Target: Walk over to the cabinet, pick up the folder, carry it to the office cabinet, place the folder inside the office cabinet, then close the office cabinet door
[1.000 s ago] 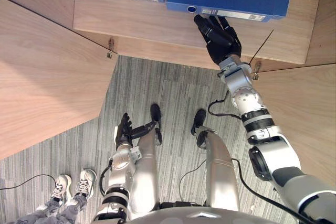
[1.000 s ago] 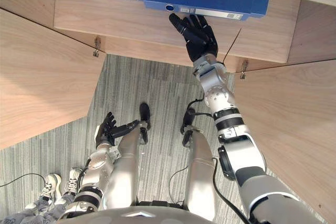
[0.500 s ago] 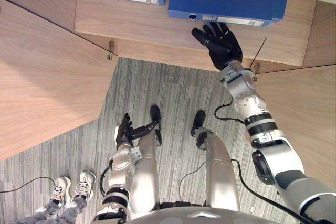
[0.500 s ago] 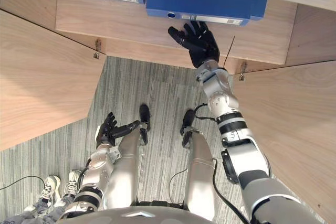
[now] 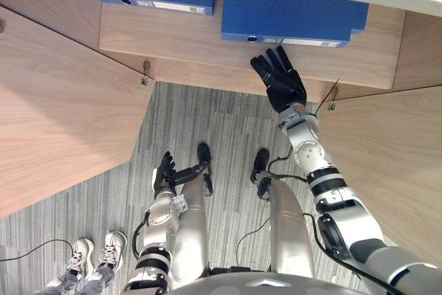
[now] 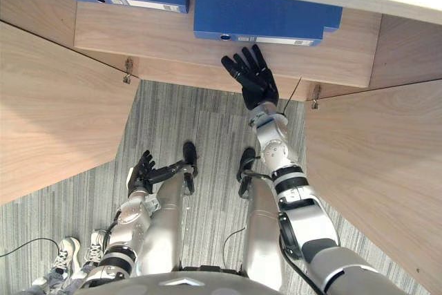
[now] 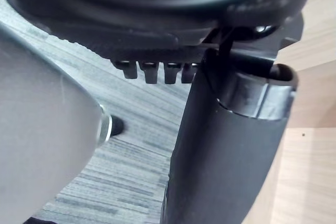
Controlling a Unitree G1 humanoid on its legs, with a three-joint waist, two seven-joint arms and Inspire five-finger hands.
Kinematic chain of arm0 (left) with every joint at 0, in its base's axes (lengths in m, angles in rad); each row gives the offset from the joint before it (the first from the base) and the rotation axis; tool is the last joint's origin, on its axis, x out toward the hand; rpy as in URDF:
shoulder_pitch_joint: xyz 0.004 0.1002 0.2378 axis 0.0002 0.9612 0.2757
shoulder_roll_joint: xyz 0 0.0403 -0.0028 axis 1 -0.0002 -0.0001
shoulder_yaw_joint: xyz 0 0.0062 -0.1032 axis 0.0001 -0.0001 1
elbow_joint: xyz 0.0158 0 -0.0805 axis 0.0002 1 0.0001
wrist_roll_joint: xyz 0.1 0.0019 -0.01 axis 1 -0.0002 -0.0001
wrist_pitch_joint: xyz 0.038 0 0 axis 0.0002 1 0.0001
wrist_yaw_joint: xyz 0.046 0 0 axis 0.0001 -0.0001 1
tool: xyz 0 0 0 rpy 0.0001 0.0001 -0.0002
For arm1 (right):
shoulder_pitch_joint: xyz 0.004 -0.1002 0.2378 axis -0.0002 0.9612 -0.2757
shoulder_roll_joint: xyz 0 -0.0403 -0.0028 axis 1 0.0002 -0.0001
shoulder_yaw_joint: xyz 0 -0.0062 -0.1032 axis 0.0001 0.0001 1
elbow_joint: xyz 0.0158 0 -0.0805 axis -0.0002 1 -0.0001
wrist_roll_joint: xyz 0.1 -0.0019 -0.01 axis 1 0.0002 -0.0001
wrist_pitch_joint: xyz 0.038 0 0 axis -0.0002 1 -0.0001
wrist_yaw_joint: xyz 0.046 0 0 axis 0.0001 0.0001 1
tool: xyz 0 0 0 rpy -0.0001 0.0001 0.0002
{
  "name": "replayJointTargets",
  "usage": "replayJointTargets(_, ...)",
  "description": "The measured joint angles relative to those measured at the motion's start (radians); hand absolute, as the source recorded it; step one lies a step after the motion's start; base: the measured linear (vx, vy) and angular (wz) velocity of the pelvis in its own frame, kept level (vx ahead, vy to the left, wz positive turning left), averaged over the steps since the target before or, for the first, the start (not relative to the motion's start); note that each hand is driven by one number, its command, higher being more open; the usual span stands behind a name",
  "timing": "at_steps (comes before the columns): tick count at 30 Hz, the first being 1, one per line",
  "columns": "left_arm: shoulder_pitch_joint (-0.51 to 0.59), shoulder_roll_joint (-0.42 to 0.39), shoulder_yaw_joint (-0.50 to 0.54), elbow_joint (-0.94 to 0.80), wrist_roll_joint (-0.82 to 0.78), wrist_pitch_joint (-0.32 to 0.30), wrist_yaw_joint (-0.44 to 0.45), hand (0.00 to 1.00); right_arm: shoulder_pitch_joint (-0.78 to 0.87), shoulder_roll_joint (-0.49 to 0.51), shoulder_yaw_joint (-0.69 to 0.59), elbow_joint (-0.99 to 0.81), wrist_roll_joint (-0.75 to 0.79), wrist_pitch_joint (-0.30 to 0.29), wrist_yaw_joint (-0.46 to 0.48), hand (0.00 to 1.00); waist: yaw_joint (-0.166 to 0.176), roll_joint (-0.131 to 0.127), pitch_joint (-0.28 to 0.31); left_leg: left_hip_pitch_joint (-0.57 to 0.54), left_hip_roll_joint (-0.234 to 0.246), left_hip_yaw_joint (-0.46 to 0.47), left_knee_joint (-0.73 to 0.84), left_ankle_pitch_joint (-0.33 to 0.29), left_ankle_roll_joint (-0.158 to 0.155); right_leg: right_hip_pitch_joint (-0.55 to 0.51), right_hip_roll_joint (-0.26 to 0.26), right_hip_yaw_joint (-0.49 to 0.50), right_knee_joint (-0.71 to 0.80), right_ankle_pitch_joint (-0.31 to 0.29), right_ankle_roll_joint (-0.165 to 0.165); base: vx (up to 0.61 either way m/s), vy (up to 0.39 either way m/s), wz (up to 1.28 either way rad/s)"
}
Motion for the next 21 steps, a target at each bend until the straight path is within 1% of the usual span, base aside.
replayJointTargets(4,-0.003,0.000,0.005,0.000,0.000,0.000,0.000,1.00,0.034,0.003,0.022,0.004,-0.016,0.015,0.004,1.00,0.000,0.000,-0.005,0.001,0.001,0.002,-0.007,0.000,-0.001,0.000,0.002,0.000,-0.010,0.002,-0.001,0.00,0.000,0.00)
replayJointTargets(6,-0.005,0.000,0.005,0.000,0.000,0.000,0.000,1.00,0.049,-0.005,0.033,0.004,-0.070,0.031,0.011,1.00,0.000,0.000,-0.005,0.001,0.001,0.002,-0.010,0.000,-0.001,0.000,0.003,0.000,-0.014,0.003,0.000,0.00,0.000,0.00)
replayJointTargets(8,-0.006,-0.001,0.006,0.000,0.001,0.000,0.000,1.00,0.083,-0.041,0.087,-0.027,-0.153,0.049,0.012,1.00,0.002,0.000,-0.005,0.000,0.000,0.002,-0.010,0.000,-0.001,0.000,0.003,0.000,-0.018,0.003,0.000,0.04,-0.001,0.00)
replayJointTargets(9,-0.007,-0.001,0.006,-0.001,0.001,0.000,0.000,1.00,0.115,-0.061,0.104,-0.071,-0.230,0.064,0.014,1.00,0.003,0.000,-0.005,-0.001,0.000,0.002,-0.010,0.000,-0.001,0.000,0.004,-0.001,-0.020,0.004,0.001,0.03,0.001,0.00)
replayJointTargets(10,-0.007,-0.002,0.007,-0.002,0.003,0.000,0.000,1.00,0.134,-0.069,0.109,-0.099,-0.268,0.069,0.014,1.00,0.003,0.000,-0.005,-0.001,0.000,0.002,-0.010,0.000,-0.001,0.001,0.004,-0.001,-0.021,0.004,0.001,0.00,0.000,0.00)
replayJointTargets(11,-0.007,-0.003,0.008,-0.002,0.010,0.000,0.000,1.00,0.178,-0.079,0.110,-0.166,-0.342,0.072,0.009,1.00,0.003,0.000,-0.004,-0.002,0.000,0.002,-0.009,0.000,-0.001,0.001,0.004,-0.001,-0.022,0.004,0.002,0.00,0.000,0.00)
replayJointTargets(12,-0.006,-0.005,0.010,-0.002,0.018,0.001,0.001,1.00,0.203,-0.083,0.108,-0.206,-0.382,0.072,0.004,1.00,0.003,0.000,-0.004,-0.002,0.000,0.002,-0.008,0.000,-0.001,0.002,0.004,-0.001,-0.022,0.004,0.002,0.00,0.000,0.00)
replayJointTargets(13,-0.006,-0.008,0.010,-0.003,0.021,0.002,0.003,1.00,0.254,-0.088,0.104,-0.288,-0.455,0.073,-0.005,1.00,0.002,0.000,-0.004,-0.001,0.001,0.002,-0.005,-0.002,-0.001,0.005,0.004,-0.002,-0.022,0.004,0.002,0.00,0.000,0.00)
replayJointTargets(14,-0.006,-0.013,0.011,-0.006,0.025,0.009,0.007,1.00,0.309,-0.086,0.098,-0.374,-0.525,0.073,-0.022,1.00,0.001,-0.001,-0.004,0.002,0.002,0.001,-0.002,-0.006,-0.001,0.010,0.004,-0.002,-0.023,0.004,0.002,0.00,0.000,0.00)
replayJointTargets(15,-0.006,-0.017,0.014,-0.006,0.029,0.012,0.009,1.00,0.337,-0.081,0.095,-0.417,-0.544,0.073,-0.028,1.00,0.000,-0.001,-0.004,0.004,0.003,0.001,0.001,-0.009,-0.001,0.012,0.005,-0.002,-0.023,0.004,0.002,-0.02,0.005,-0.05)
replayJointTargets(16,-0.005,-0.026,0.020,-0.006,0.045,0.016,0.014,1.00,0.388,-0.075,0.093,-0.503,-0.603,0.071,-0.044,1.00,-0.004,-0.001,-0.004,0.004,0.006,0.003,0.008,-0.017,0.001,0.015,0.006,0.000,-0.021,0.004,0.003,-0.04,0.017,-0.07)
replayJointTargets(17,-0.005,-0.039,0.036,-0.006,0.061,0.022,0.019,1.00,0.427,-0.063,0.090,-0.583,-0.673,0.068,-0.061,1.00,-0.011,-0.001,-0.004,0.001,0.007,0.006,0.019,-0.034,0.002,0.015,0.006,0.002,-0.022,0.003,0.005,-0.04,0.016,-0.08)
replayJointTargets(20,-0.005,-0.044,0.054,-0.007,0.075,0.024,0.038,1.00,0.504,-0.029,0.089,-0.724,-0.790,0.057,-0.090,1.00,-0.023,-0.003,-0.003,-0.001,0.013,0.019,0.039,-0.050,0.006,0.014,0.008,0.012,-0.021,0.002,0.009,-0.03,0.029,-0.12)
replayJointTargets(21,-0.005,-0.045,0.054,-0.008,0.083,0.024,0.041,1.00,0.516,-0.024,0.089,-0.742,-0.818,0.050,-0.097,1.00,-0.023,-0.003,-0.002,-0.001,0.013,0.021,0.041,-0.052,0.008,0.013,0.008,0.014,-0.020,0.003,0.010,0.02,0.020,-0.11)
